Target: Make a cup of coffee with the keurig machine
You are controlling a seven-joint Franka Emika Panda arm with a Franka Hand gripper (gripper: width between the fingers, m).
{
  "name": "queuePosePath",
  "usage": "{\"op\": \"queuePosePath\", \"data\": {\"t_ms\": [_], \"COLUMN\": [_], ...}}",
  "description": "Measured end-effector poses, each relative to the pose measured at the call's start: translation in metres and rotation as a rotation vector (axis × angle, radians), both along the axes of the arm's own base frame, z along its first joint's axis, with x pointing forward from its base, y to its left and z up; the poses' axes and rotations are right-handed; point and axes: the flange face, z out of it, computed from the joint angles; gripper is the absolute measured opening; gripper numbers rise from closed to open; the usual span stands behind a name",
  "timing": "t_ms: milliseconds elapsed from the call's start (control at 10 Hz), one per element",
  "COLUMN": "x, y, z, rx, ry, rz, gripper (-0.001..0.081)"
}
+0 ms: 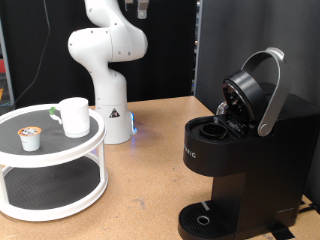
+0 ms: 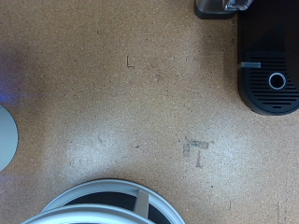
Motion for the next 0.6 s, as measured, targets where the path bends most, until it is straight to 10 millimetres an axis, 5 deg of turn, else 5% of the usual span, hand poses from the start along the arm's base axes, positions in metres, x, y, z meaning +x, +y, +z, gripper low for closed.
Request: {"op": "queuePosePath", "data": {"t_ms": [200, 600], "x": [0.001, 0.000], "y": [-0.008, -0.073], "z": [0.001, 0.001], "rx": [0.013, 0.071], "ry": [-0.014, -0.055], "rz": [0.026, 0.035], "gripper": [0.0802, 0.0802]}}
